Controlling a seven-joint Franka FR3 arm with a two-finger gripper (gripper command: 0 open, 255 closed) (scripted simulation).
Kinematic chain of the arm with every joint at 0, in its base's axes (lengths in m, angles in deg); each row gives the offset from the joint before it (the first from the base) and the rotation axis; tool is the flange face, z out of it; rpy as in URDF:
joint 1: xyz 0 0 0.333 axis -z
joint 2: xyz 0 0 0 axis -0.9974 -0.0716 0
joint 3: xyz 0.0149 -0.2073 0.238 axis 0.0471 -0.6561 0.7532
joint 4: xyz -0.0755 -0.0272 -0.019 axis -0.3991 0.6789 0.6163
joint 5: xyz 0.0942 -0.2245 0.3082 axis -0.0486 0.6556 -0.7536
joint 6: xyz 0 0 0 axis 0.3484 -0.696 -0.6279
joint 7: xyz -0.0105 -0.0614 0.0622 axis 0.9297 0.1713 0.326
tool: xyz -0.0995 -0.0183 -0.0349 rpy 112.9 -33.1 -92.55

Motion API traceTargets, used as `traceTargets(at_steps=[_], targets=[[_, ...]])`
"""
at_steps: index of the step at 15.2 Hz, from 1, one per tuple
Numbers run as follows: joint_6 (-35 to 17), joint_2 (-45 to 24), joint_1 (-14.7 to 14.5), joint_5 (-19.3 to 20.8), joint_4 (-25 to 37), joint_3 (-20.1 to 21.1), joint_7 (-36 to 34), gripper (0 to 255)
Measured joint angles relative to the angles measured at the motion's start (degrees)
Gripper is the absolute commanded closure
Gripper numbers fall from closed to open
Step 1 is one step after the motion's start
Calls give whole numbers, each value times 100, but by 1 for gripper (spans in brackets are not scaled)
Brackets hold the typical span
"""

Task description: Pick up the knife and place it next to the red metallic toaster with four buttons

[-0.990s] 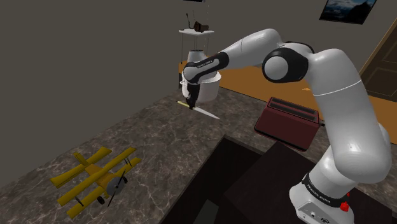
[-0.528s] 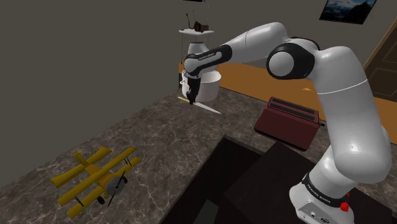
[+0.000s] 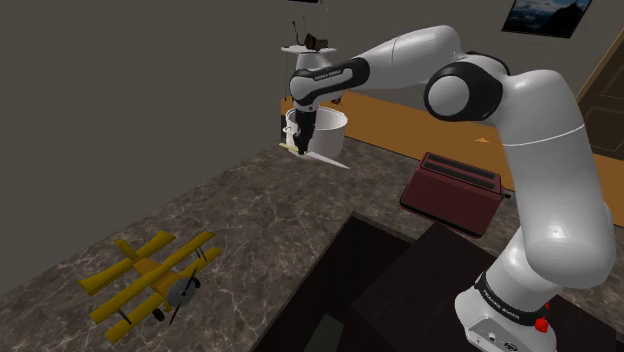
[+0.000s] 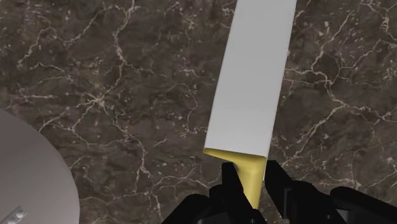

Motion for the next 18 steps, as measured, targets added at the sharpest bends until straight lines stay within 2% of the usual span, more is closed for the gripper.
traceTargets(at_steps=[16,18], targets=[[1001,308,5,24,696,-12,-38,255],[826,670,44,26,155,-32,36,255]])
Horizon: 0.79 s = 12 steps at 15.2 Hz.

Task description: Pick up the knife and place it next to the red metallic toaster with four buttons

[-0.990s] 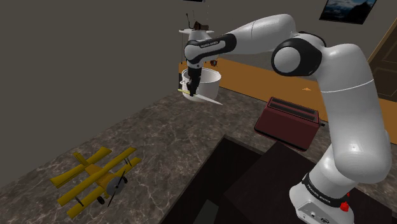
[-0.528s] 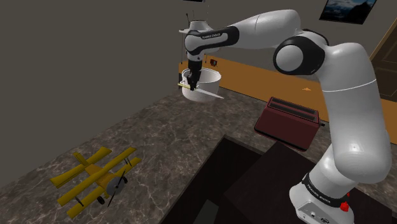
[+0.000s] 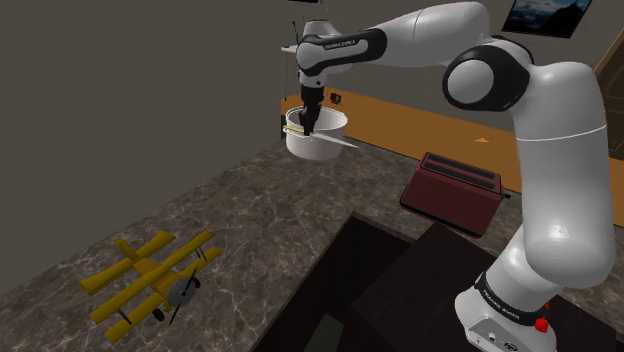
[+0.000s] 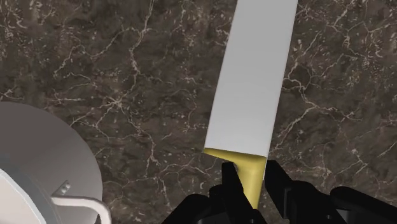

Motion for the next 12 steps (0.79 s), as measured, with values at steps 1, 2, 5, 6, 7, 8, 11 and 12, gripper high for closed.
traceTargets(at_steps=[1,2,5,6,7,8,11,12], targets=[[-123,267,10,6,-393,-12,29,255],[-246,455,26,7,-701,-23,65,255],[-630,1139,110,16,-1774,-77,232,255],[-724,1359,124,26,-2093,-93,263,255],[-799,1571,154,33,-2380,-114,321,255],[-828,1798,172,45,-2638,-133,356,255],[-1117,2430,274,79,-3561,-220,547,255],[-1173,2593,299,94,-3780,-244,593,255]])
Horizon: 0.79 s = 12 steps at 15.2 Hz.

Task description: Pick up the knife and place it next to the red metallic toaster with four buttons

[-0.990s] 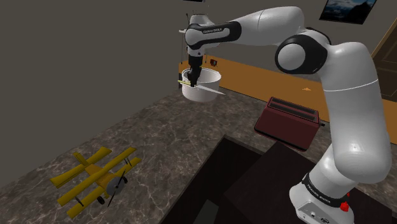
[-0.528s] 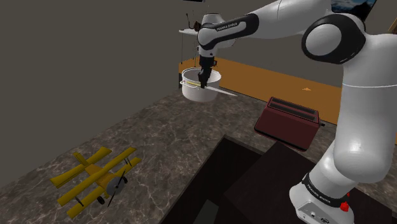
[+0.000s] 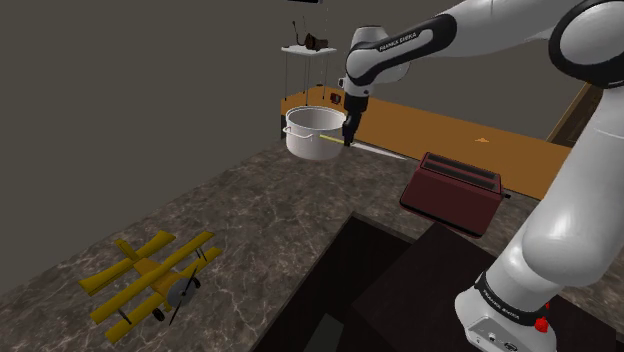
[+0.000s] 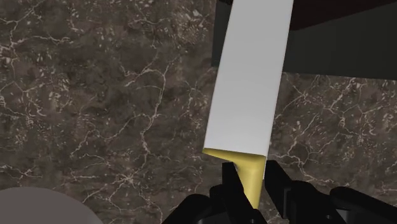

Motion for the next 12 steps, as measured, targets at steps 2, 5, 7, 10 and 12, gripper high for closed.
traceTargets(at_steps=[2,5,7,10,12], targets=[[-83,373,49,39,-461,-49,85,255],[-176,972,166,118,-1149,-165,277,255],[-236,1301,244,179,-1539,-244,398,255],[-298,1878,385,306,-2177,-380,593,255],[-288,2203,482,396,-2487,-470,716,255]])
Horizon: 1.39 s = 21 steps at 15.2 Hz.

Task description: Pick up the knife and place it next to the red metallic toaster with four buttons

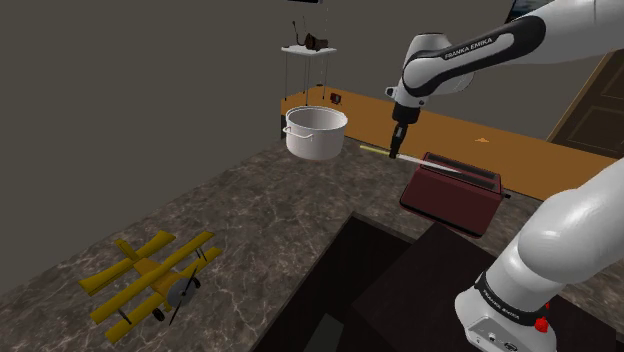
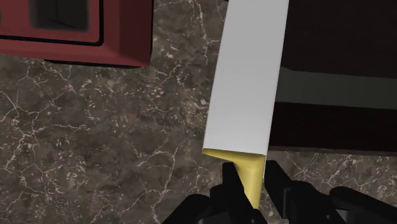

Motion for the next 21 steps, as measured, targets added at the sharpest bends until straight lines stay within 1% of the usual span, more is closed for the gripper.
traceTargets(at_steps=[2,5,12,21], targets=[[43,453,148,141,-407,-128,168,255],[-108,595,212,205,-696,-191,245,255],[-712,314,207,190,-1026,-249,296,255],[-1524,-205,176,113,-1324,-326,389,255]])
